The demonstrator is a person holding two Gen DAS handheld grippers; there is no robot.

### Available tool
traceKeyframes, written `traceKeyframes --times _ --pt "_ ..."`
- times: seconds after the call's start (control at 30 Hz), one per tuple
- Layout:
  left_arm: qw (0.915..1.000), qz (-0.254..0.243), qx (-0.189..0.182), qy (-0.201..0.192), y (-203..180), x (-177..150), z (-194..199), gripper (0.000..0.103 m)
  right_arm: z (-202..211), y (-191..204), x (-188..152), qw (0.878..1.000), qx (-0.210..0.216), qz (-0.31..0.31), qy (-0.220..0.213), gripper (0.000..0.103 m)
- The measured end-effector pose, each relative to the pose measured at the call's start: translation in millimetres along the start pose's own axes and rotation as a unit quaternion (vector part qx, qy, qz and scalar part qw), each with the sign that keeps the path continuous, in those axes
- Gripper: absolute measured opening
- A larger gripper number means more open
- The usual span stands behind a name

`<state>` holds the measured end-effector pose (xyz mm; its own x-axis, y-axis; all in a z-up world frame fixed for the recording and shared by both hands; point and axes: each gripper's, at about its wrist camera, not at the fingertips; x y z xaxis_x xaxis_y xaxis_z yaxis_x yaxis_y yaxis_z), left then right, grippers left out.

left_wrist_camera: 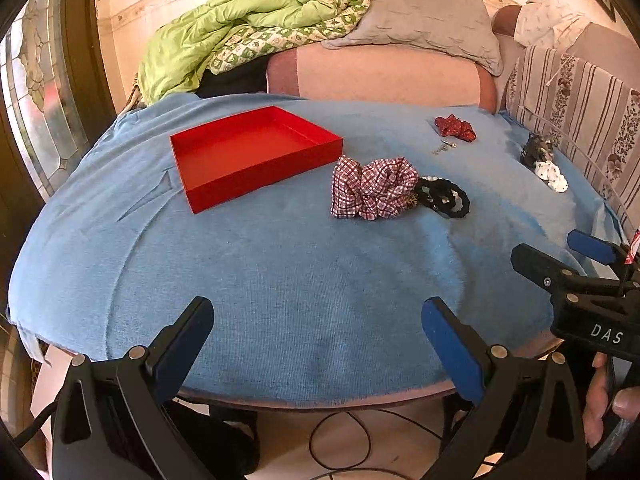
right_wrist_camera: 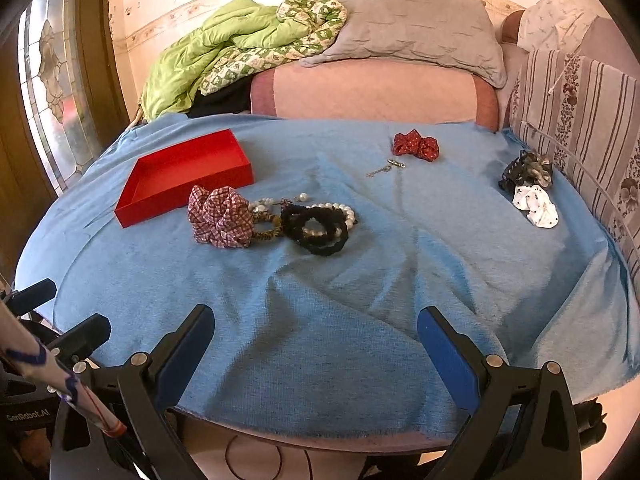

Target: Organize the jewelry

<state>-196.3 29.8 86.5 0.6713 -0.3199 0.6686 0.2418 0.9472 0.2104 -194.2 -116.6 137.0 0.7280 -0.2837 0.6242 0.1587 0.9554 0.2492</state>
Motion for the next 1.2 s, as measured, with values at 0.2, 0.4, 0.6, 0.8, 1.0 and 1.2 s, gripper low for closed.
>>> traceKeyframes --times 0.2,0.4,0.6,0.8,1.0,1.2 --pt "1.0000 -0.005 0.000 0.001 -1 -1 -1 0.103 -1 -1 -1 1.000 -0.001 -0.001 0.000 0.103" --pt "1.0000 -0.006 0.001 0.001 -1 -3 -2 0.103 -1 -2 -2 1.000 0.000 -0.002 0.002 0.103" --pt "1.0000 -0.006 0.000 0.001 -2 -4 -3 0.103 -2 -2 -2 1.000 0.000 -0.002 0.003 0.103" --pt "1.0000 -0.007 -0.002 0.003 -4 -5 -5 0.103 -4 -1 -3 1.000 -0.001 -0.002 0.007 0.103" --pt "0.9999 -0.007 -0.009 0.008 -2 -6 -11 0.103 -6 0 -3 1.000 -0.002 -0.003 0.010 0.103" --pt "0.9992 -0.008 -0.037 0.010 7 0 -22 0.103 -15 -2 2 1.000 0.000 -0.014 0.022 0.101"
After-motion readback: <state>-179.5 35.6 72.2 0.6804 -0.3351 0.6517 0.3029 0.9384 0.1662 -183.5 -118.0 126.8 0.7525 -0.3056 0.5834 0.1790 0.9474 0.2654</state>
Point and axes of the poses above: each gripper's, at about its wrist camera, not at the fingertips, and z roughly against the way its jaws point, y to its left, x to its top, and after that the axes turned 15 degrees about -z, right-handed
